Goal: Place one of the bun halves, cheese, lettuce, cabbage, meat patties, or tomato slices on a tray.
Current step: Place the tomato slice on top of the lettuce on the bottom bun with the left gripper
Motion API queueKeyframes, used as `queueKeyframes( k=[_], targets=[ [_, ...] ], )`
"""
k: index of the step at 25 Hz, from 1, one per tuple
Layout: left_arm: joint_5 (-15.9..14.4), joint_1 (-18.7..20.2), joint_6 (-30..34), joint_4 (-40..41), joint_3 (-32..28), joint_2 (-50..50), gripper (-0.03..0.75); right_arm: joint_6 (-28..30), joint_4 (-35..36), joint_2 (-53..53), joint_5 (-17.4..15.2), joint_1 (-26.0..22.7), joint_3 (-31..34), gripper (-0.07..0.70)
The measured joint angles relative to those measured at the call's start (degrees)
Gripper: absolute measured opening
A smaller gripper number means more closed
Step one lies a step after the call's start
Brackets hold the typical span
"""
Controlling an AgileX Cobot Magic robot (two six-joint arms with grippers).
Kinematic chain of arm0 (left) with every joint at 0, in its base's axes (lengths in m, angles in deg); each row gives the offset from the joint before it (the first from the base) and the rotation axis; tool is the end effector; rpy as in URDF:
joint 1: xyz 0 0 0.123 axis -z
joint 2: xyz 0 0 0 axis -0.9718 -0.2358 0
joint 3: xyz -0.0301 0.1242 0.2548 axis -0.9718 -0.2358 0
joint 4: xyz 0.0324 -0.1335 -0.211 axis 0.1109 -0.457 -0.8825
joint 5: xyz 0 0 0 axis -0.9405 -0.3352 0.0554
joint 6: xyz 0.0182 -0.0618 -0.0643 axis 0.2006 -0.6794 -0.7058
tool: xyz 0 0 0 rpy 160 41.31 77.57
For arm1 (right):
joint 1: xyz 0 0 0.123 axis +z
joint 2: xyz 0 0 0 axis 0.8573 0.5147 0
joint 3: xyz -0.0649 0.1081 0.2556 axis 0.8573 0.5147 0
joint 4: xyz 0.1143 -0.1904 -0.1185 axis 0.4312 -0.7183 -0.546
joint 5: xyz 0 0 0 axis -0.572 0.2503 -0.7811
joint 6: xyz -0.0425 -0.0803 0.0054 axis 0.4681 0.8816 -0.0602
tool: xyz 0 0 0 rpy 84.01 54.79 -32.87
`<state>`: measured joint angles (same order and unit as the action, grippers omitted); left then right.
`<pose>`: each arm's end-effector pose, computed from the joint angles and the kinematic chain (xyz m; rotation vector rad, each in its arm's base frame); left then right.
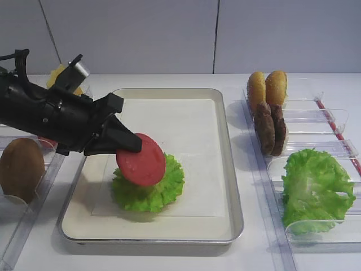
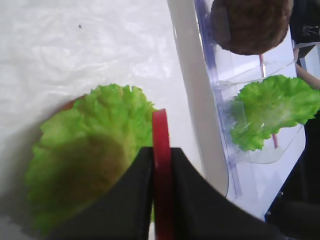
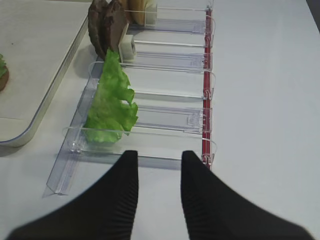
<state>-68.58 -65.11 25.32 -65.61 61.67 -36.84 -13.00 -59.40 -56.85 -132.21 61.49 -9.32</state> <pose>0.2770 -0.1243 0.2184 0.3064 2.4969 -1.2373 -0.0094 0.0132 0.2642 -0.1250 2.1302 0.1895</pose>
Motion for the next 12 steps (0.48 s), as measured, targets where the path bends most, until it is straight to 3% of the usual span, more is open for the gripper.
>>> queueKeyframes(
  k=[12],
  targets=[
    [0.0, 1.2, 1.0, -1.9, 0.0, -2.9, 0.045, 0.0, 0.0, 0.0, 0.0, 0.0, 0.0, 0.245]
  ],
)
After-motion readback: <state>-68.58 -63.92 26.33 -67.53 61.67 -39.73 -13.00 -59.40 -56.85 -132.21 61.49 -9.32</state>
